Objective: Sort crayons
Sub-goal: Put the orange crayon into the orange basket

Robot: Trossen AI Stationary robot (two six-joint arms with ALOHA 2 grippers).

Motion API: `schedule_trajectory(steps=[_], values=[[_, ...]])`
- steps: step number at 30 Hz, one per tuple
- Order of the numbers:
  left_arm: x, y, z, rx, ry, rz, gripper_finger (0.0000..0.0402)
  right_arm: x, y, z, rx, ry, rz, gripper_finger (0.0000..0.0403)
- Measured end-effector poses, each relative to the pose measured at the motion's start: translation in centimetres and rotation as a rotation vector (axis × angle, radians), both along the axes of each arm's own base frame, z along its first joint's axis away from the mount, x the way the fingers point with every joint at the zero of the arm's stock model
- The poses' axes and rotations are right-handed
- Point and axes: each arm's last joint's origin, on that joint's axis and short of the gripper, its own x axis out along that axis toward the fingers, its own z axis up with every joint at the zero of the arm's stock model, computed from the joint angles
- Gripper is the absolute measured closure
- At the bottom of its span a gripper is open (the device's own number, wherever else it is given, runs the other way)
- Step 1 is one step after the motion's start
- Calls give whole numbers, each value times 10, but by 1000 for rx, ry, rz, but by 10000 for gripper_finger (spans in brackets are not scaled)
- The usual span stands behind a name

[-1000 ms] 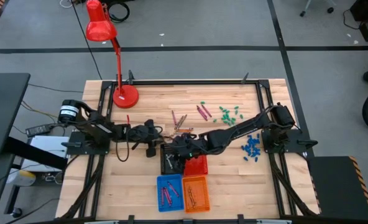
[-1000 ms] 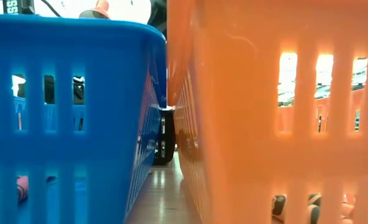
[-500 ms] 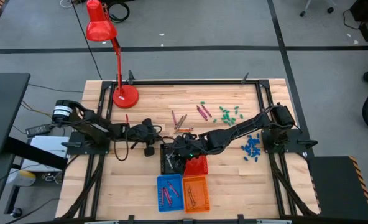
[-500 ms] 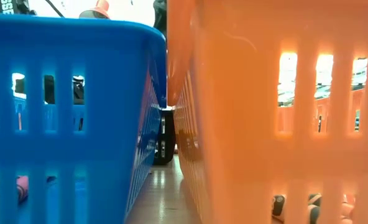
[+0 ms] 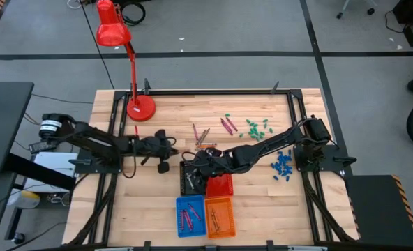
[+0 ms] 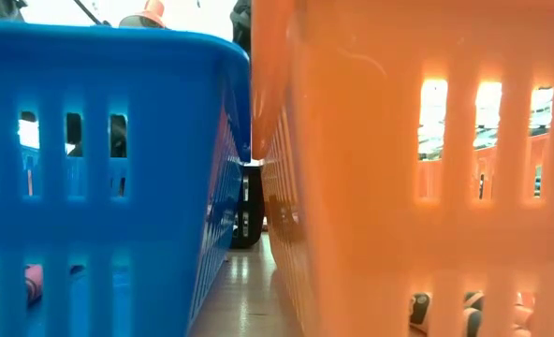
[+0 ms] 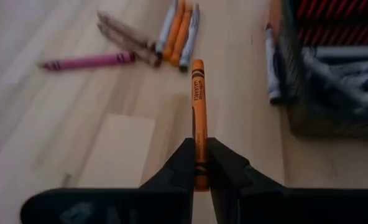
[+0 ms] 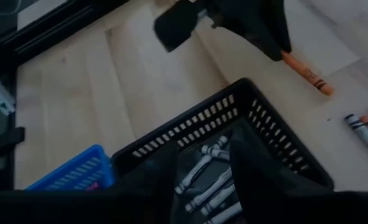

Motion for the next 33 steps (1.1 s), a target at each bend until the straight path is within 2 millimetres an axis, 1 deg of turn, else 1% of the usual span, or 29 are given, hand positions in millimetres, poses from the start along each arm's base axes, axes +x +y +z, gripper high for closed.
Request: schedule_trajectory(steps=[4,8,11,16,21,23,27,30,33], values=[[-1,0,13,26,-70,4,366,0,-2,1,-60,-15,-62,251],[-3,1,26,66,-147,26,366,1,-6,2,-168,-42,-124,250],[-4,1,40,70,-248,29,366,3,-6,7,-259,-92,-162,246],[-7,1,66,90,-435,26,366,4,3,16,-428,-174,-246,243],[-11,-2,88,116,-613,-2,365,2,13,27,-595,-253,-387,243],[-12,-5,94,126,-675,-23,365,4,17,33,-626,-284,-382,243],[-12,-12,100,131,-735,-116,365,6,26,46,-666,-366,-336,243],[-14,-17,100,138,-760,-163,365,7,30,52,-693,-403,-303,243],[-18,-19,97,135,-803,-173,365,8,31,55,-692,-429,-268,243]])
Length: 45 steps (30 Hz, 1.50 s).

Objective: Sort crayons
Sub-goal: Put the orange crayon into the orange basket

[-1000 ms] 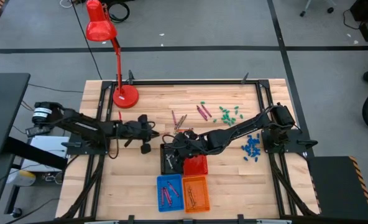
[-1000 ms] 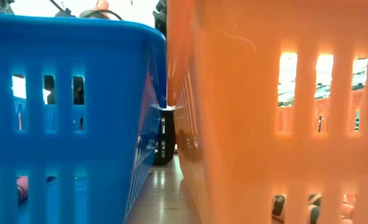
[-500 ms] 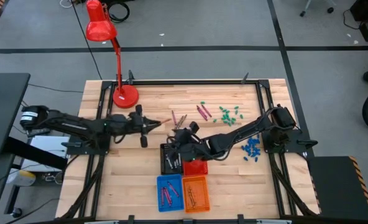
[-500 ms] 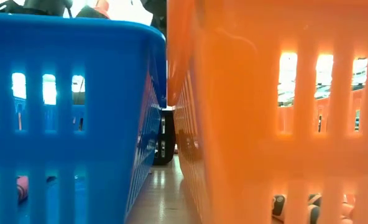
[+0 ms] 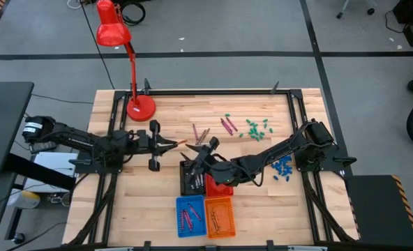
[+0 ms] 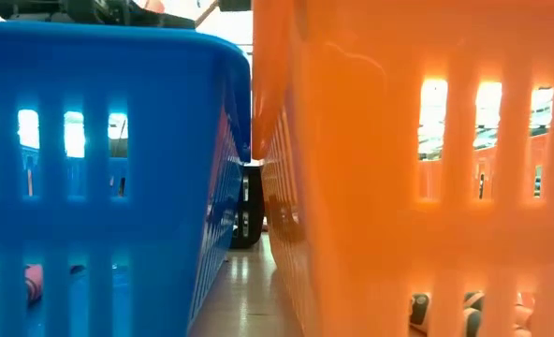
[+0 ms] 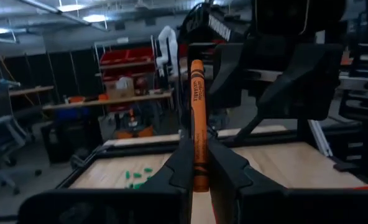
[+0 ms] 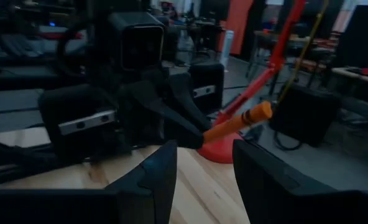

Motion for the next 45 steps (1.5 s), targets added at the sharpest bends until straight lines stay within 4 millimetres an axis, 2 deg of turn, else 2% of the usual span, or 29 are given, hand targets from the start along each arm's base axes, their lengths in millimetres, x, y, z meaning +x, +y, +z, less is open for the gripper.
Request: schedule_trajectory(steps=[10,14,17,27,31,39,42,45], values=[[-10,-4,-2,6,-112,-89,365,4,-3,5,16,-47,98,243],[-10,-5,-2,10,-115,-115,365,9,-11,6,30,-54,187,243],[-10,-6,-2,19,-117,-155,365,10,-17,7,29,-65,184,243],[-10,-6,-2,18,-116,-165,365,14,-22,11,-13,-79,275,246],[-10,-6,-2,17,-116,-165,365,14,-24,11,-26,-71,272,270],[-10,-6,-3,17,-105,-163,363,14,-24,10,-33,-55,266,356],[-9,-6,-4,16,-94,-156,344,14,-25,8,-37,-34,246,377],[-9,-6,-5,9,-82,-144,304,13,-25,5,-40,-7,209,376]])
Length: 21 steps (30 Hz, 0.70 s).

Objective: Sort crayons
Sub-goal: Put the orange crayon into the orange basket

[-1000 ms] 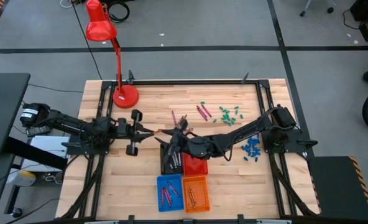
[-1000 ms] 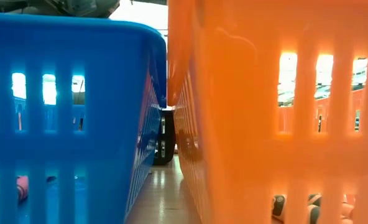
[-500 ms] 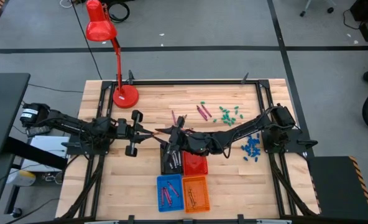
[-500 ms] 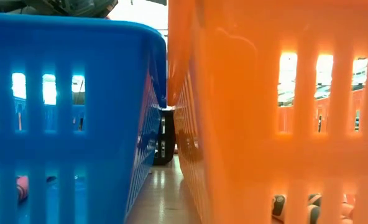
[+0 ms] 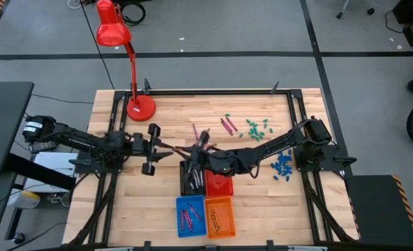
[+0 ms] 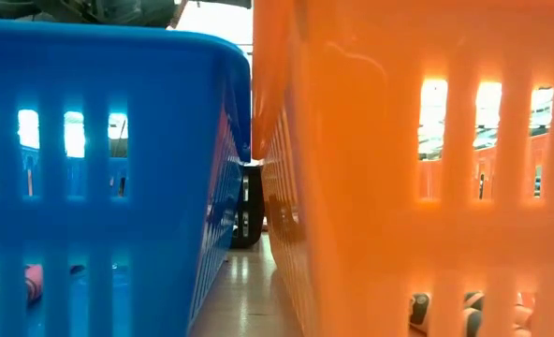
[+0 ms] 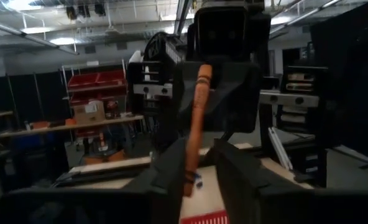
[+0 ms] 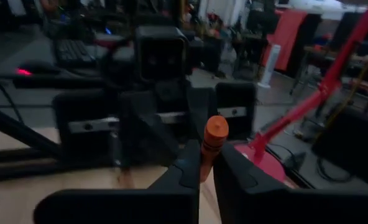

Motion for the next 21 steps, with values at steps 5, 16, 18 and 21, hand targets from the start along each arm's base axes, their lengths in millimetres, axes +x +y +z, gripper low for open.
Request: schedule_trajectory(steps=[5,16,18,21], values=[[2,0,-11,9,119,7,240,-3,5,-13,78,84,-19,355],[3,0,-27,-61,289,4,219,-22,35,-47,681,374,200,354],[3,0,-34,-65,359,7,219,-26,45,-50,735,416,227,354],[2,1,-41,-75,439,27,219,-33,55,-54,793,492,249,354]])
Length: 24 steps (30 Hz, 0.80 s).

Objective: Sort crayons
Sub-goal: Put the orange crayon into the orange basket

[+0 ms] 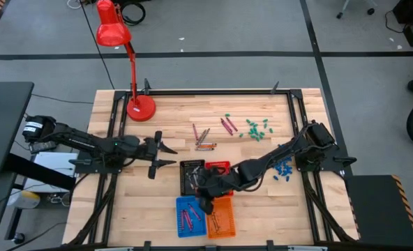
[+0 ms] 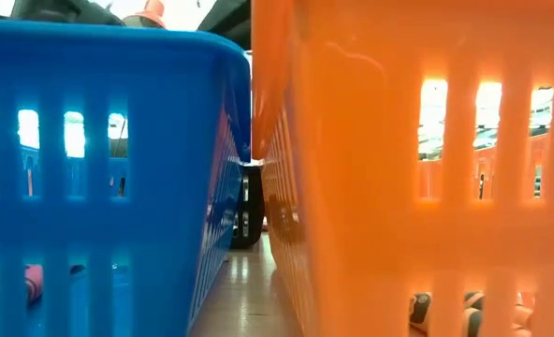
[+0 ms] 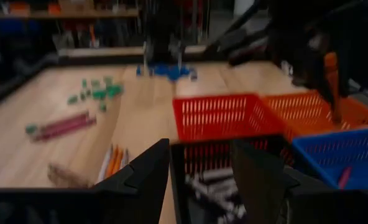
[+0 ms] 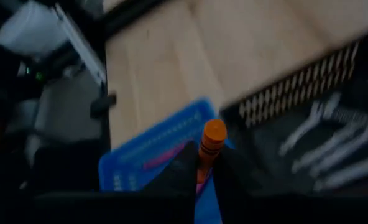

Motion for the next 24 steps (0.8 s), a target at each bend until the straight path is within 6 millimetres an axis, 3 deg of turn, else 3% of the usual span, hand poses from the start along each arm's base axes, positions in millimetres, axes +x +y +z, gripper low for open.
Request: schedule_trajectory(steps=[7,16,24], values=[[-1,0,-4,-34,40,10,219,-15,21,-7,154,158,81,353],[-1,1,-4,-31,39,25,219,-41,54,-14,183,285,85,353],[-1,1,-4,-28,42,35,219,-57,57,-42,275,377,-35,340]])
